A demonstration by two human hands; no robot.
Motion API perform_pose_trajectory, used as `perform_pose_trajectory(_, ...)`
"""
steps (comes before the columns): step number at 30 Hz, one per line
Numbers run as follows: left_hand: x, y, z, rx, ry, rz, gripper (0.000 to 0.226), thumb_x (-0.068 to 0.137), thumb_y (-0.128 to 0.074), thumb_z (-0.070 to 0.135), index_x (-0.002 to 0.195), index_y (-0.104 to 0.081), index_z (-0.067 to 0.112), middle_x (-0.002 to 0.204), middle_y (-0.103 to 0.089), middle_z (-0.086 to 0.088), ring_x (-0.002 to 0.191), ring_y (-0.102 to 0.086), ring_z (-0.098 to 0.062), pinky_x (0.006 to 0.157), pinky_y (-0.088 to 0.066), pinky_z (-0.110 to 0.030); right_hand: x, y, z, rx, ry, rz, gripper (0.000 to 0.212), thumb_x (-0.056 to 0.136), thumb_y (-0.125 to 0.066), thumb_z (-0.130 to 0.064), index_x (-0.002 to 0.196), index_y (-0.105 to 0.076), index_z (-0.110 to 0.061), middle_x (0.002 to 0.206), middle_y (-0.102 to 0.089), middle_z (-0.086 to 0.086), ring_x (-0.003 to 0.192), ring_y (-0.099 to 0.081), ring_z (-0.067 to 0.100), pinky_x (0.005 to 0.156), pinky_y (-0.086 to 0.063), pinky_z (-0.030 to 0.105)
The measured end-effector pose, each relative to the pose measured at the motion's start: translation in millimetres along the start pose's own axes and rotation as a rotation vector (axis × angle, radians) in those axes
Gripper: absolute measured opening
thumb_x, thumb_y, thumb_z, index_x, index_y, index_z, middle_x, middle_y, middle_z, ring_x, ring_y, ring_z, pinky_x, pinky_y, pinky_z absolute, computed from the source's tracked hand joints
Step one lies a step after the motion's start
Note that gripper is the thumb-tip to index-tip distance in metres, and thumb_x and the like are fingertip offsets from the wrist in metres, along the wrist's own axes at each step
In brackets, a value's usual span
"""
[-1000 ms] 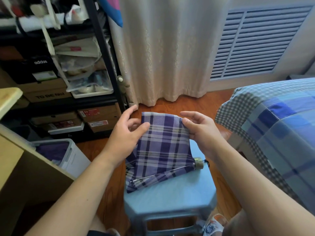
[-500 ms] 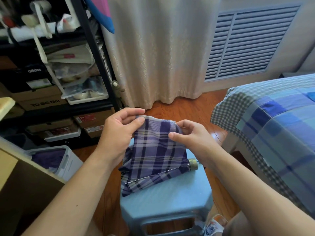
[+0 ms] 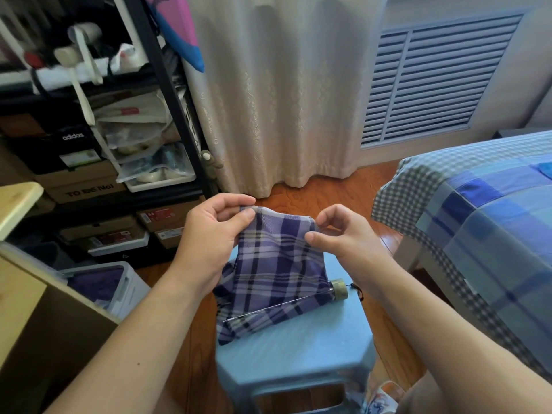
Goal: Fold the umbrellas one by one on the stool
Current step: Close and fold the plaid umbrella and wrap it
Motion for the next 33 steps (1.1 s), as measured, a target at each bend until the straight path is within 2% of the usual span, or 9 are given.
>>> perform_pose_trajectory(6,1,-1,2,-0.017,0.033,-0.006,0.015,0.096,-0.064,0.001,0.107,-0.072,0.009,0.099,-0.078,-0.012,0.097,-0.075,-0.026,0.087,-0.060,-0.041,-4,0,-10,0.104,0.104,0.081,0.033,0.086,-0.076,0.006,0.106,-0.075,-0.019,0.086,-0.065,0.004,0.082,-0.071,0.014,0.077,-0.061,0.025)
perform_pose_trajectory(9,-1,0,3,-0.027,0.035,-0.001,0.015,0.096,-0.064,0.001,0.106,-0.072,0.009,0.098,-0.078,-0.013,0.095,-0.075,-0.026,0.084,-0.061,-0.039,-5,1,-12,0.088,0.118,0.073,0.026,0.087,-0.076,0.002,0.103,-0.077,-0.018,0.091,-0.068,0.008,0.085,-0.072,0.015,0.076,-0.062,0.029)
perform_pose_trajectory(13,-5,0,4,-0.046,0.042,0.022,0.015,0.095,-0.065,0.001,0.104,-0.072,0.010,0.097,-0.078,-0.013,0.096,-0.075,-0.029,0.082,-0.062,-0.041,-2,3,-9,0.159,0.118,0.082,0.021,0.089,-0.074,0.003,0.091,-0.076,-0.018,0.090,-0.069,0.019,0.086,-0.070,0.026,0.086,-0.062,0.047)
perform_pose_trajectory(16,-8,-3,6,-0.010,0.017,-0.007,0.015,0.096,-0.065,0.002,0.105,-0.073,0.011,0.098,-0.078,-0.011,0.097,-0.075,-0.027,0.084,-0.062,-0.042,-2,0,-8,0.190,0.097,-0.040,0.029,0.093,-0.070,0.002,0.109,-0.075,-0.021,0.081,-0.066,0.007,0.084,-0.070,0.023,0.086,-0.060,0.041)
perform_pose_trajectory(19,-9,-9,12,0.063,-0.025,-0.051,0.016,0.095,-0.067,0.004,0.103,-0.074,0.016,0.096,-0.078,-0.007,0.095,-0.075,-0.024,0.082,-0.062,-0.038,-7,-9,-9,0.052,0.124,-0.130,0.037,0.092,-0.074,-0.004,0.124,-0.068,-0.023,0.096,-0.076,0.006,0.093,-0.075,0.024,0.086,-0.062,0.035)
perform_pose_trajectory(23,-7,-4,14,0.092,-0.050,0.005,0.016,0.095,-0.068,0.004,0.102,-0.075,0.017,0.094,-0.078,-0.005,0.093,-0.075,-0.022,0.082,-0.062,-0.036,-6,1,-16,-0.021,0.282,0.061,0.027,0.090,-0.075,0.000,0.105,-0.076,-0.022,0.090,-0.075,0.011,0.088,-0.074,0.026,0.085,-0.062,0.041)
perform_pose_trajectory(28,-5,6,6,-0.022,-0.010,0.069,0.023,0.100,-0.060,0.002,0.115,-0.069,0.017,0.101,-0.078,-0.004,0.098,-0.075,-0.022,0.084,-0.061,-0.033,6,14,-7,0.054,0.168,0.108,0.018,0.097,-0.070,-0.015,0.108,-0.075,-0.028,0.100,-0.076,0.005,0.100,-0.073,0.022,0.093,-0.060,0.041)
perform_pose_trajectory(30,-5,9,3,-0.032,-0.009,0.055,0.030,0.101,-0.058,0.004,0.124,-0.065,0.022,0.112,-0.076,-0.001,0.107,-0.073,-0.017,0.092,-0.059,-0.035,14,13,-4,-0.058,0.106,0.072,0.029,0.097,-0.069,-0.032,0.126,-0.065,-0.033,0.116,-0.072,-0.007,0.111,-0.068,0.012,0.092,-0.058,0.030)
perform_pose_trajectory(33,-9,13,-4,-0.015,-0.009,0.002,0.038,0.103,-0.057,0.006,0.130,-0.060,0.033,0.128,-0.071,0.005,0.119,-0.067,-0.011,0.102,-0.055,-0.038,24,6,4,-0.147,0.012,-0.153,0.068,0.089,-0.073,-0.047,0.149,-0.043,-0.040,0.138,-0.056,-0.016,0.125,-0.056,0.003,0.100,-0.050,0.028)
Point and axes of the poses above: each hand's wrist, its own x-axis towards the middle knuckle, its own y-axis out of the back of the hand, z = x × y, the point moved 6 cm from there along x, towards the middle knuckle
